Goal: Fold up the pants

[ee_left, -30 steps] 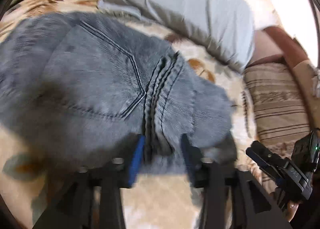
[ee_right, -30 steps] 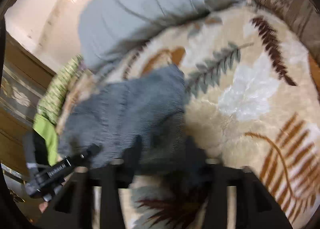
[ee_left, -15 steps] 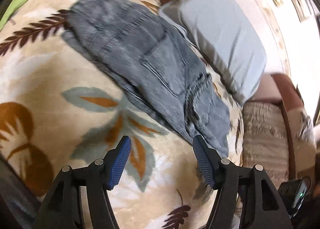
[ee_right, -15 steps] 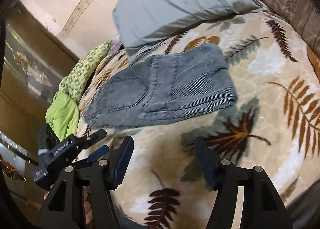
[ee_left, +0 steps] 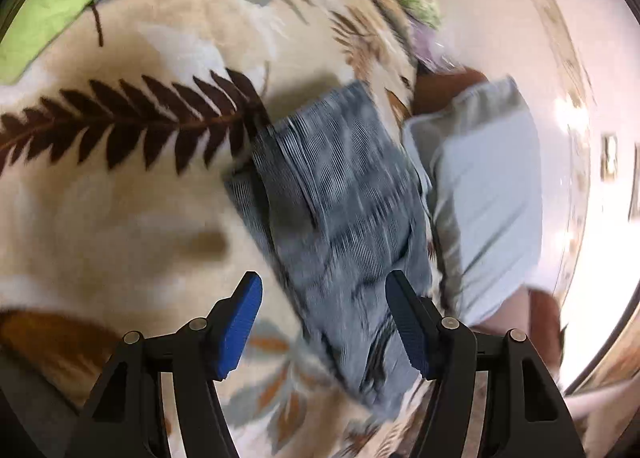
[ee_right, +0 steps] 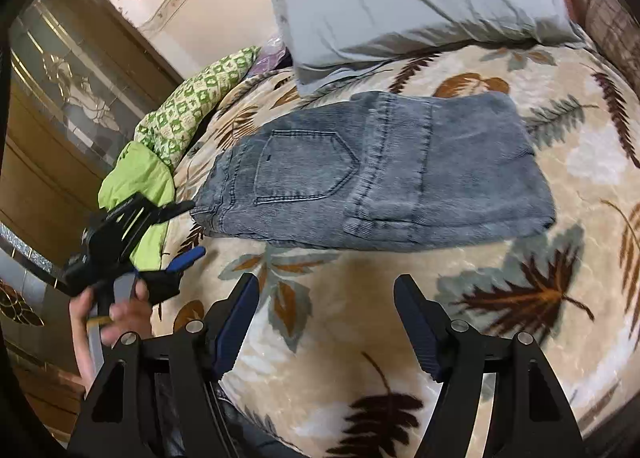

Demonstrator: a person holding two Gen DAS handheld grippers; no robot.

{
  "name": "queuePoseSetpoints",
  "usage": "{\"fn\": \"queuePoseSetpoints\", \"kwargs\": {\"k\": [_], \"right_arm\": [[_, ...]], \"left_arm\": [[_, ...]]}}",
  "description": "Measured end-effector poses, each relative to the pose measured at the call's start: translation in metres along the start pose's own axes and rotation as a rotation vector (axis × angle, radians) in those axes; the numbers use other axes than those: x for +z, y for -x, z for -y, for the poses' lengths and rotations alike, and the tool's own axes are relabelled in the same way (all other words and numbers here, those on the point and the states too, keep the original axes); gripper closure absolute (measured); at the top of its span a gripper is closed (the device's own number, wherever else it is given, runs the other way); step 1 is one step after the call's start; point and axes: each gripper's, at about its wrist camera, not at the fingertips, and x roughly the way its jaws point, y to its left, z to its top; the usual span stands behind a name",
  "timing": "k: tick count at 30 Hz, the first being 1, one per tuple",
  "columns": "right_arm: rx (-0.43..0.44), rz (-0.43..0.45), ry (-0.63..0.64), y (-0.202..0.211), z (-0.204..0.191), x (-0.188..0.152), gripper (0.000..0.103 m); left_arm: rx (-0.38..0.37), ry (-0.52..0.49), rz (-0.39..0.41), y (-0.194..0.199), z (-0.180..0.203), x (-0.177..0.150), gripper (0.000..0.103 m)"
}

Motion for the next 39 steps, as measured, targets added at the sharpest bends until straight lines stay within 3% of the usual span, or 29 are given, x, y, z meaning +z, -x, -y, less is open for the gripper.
{"fn": "queuePoseSetpoints", "kwargs": {"k": [5,8,12,14,15,17,20,22,24,27,32,36,39], "right_arm": [[0.005,-0.015,0.019,-0.015,-0.012,0.008,0.032],[0.008,-0.023,0.02,-0.024,-0.015,0.011,0.032],[0.005,-0.044,0.021,-0.033,-0.013,0.012,0.032],[0.0,-0.053,0.021,-0.037,-0.013,0.011,0.032],[0.0,-0.056,0.018,-0.039,-0.013,0.011,0.032],[0.003,-0.06,0.014,-0.041,-0.013,0.012,0.032],[0.01,-0.06,0.022,-0.043,-0.016,0.018,0.032],[0.022,-0.06,0.016,-0.043,-0.018,0.023,0.032],[0.03,-0.057,0.014,-0.043,-0.019,0.029,0.032],[0.043,-0.055,0.008,-0.044,-0.018,0.037,0.032],[0.111,-0.044,-0.029,-0.04,-0.009,0.064,0.032],[0.157,-0.012,-0.05,-0.025,0.002,0.088,0.032],[0.193,0.022,-0.071,-0.008,0.017,0.105,0.032]], "left_arm": [[0.071,0.091,-0.069,-0.029,-0.019,0.015,0.042],[0.02,0.15,-0.045,-0.037,-0.028,0.023,0.043],[0.033,0.136,-0.01,-0.045,-0.022,0.035,0.044],[0.066,0.083,0.015,-0.05,-0.015,0.032,0.058],[0.098,0.047,0.023,-0.052,-0.011,0.029,0.072],[0.098,0.025,0.046,-0.05,-0.007,0.021,0.081],[0.087,0.039,0.08,-0.05,0.002,0.014,0.082],[0.095,0.076,0.069,-0.053,-0.003,0.013,0.072],[0.088,0.103,0.051,-0.056,-0.004,0.017,0.076],[0.164,-0.031,0.07,-0.052,0.021,0.014,0.086],[0.277,-0.393,0.225,-0.038,0.099,-0.024,0.088],[0.325,-0.764,0.357,-0.03,0.164,-0.09,0.088],[0.326,-0.983,0.414,-0.024,0.191,-0.148,0.088]]}}
